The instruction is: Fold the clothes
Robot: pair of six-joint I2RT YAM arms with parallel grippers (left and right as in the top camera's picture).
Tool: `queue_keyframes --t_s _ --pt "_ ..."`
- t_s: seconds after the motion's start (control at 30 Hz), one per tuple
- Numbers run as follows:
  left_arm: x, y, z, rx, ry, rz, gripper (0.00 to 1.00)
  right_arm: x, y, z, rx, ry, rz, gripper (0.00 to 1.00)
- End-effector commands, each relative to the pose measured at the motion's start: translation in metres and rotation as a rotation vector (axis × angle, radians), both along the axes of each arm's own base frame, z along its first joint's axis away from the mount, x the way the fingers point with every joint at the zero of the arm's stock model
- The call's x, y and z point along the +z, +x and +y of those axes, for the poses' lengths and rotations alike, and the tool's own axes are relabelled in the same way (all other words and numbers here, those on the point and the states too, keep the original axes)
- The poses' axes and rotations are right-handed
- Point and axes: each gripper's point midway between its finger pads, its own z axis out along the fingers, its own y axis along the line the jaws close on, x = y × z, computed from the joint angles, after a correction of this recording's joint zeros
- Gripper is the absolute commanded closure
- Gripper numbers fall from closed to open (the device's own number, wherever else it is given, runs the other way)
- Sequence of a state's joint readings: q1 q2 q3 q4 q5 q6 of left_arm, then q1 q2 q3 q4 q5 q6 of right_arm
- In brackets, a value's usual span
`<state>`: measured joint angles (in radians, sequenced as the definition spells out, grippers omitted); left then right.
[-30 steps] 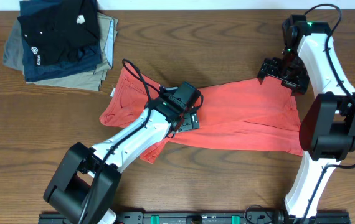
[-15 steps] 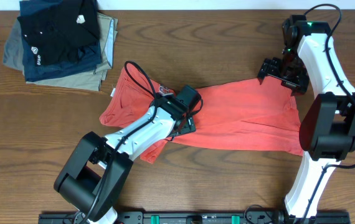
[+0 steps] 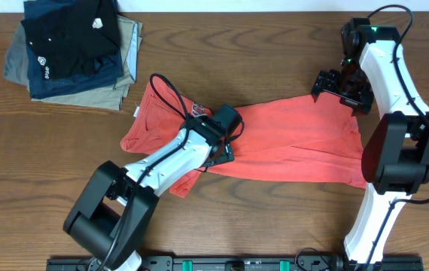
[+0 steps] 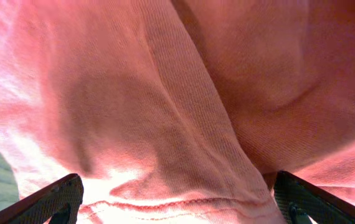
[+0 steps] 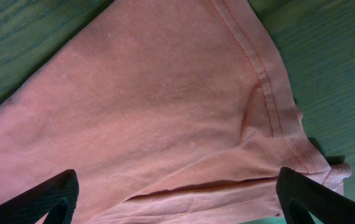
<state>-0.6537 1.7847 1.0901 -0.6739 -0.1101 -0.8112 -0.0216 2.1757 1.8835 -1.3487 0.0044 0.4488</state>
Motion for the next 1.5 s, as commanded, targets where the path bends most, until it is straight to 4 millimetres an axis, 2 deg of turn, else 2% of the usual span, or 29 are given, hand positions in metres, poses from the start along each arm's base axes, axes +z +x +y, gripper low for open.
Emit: queue_keyframes --t_s 0.0,0.87,1.1,1.27,1.4,1.47 --pt "0.020 0.011 0.002 -0.012 0.006 -0.070 0.02 0.010 0.001 -0.002 -0.015 -0.016 -0.027 0.01" --pt "0.008 0.000 0.001 -0.031 0.007 -0.008 0.01 0.010 0.001 -0.002 -0.015 -0.016 -0.027 0.01" --pt "0.008 -0.001 0.002 -0.031 0.012 -0.001 0.49 0.010 0.001 -0.002 -0.015 -0.016 -0.027 0.01" --pt "0.007 -0.004 0.004 -0.031 0.020 0.009 0.68 0.010 0.001 -0.002 -0.015 -0.016 -0.027 0.02" --pt "0.008 -0.005 0.006 -0.031 0.024 0.014 0.92 0.010 0.001 -0.002 -0.015 -0.016 -0.027 0.01" --pt "0.010 -0.006 0.006 -0.031 0.023 0.012 0.94 0.010 0.001 -0.002 -0.015 -0.016 -0.027 0.01"
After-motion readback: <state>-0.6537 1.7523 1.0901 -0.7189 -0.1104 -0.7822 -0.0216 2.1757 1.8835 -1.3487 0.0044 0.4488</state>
